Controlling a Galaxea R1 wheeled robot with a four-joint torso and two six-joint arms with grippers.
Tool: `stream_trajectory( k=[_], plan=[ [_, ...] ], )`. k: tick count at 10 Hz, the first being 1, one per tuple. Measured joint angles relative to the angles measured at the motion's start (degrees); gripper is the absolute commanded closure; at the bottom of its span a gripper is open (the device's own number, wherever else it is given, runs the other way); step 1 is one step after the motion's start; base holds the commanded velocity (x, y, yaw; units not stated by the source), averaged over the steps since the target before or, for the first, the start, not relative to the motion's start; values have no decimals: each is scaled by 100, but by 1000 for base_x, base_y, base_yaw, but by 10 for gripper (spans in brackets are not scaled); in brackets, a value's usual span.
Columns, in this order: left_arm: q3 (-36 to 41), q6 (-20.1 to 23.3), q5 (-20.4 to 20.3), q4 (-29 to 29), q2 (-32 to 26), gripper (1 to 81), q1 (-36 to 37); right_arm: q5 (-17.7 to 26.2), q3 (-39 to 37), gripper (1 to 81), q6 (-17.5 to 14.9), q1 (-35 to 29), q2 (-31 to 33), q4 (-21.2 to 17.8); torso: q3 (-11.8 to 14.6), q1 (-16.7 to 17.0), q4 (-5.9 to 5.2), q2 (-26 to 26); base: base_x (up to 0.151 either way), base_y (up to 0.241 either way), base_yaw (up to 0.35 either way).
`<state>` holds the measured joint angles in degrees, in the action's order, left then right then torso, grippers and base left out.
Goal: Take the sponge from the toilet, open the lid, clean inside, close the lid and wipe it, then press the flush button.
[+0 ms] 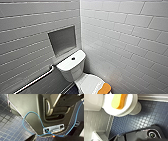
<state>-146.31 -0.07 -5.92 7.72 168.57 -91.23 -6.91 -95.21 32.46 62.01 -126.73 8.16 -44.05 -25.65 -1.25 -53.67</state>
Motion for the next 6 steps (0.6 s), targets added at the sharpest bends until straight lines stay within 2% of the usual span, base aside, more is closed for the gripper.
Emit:
stream_trajectory(
  k=[4,6],
  plan=[
    [-7,-9,-16,0,128,10,-112,88,-549,10,157,-322,-457,-24,-44,-501,0,-798,0,0,0],
    [0,-9,-2,2,318,10,-304,83,-647,10,352,-468,-533,-44,-317,-708,0,-1132,0,0,0]
  ],
)
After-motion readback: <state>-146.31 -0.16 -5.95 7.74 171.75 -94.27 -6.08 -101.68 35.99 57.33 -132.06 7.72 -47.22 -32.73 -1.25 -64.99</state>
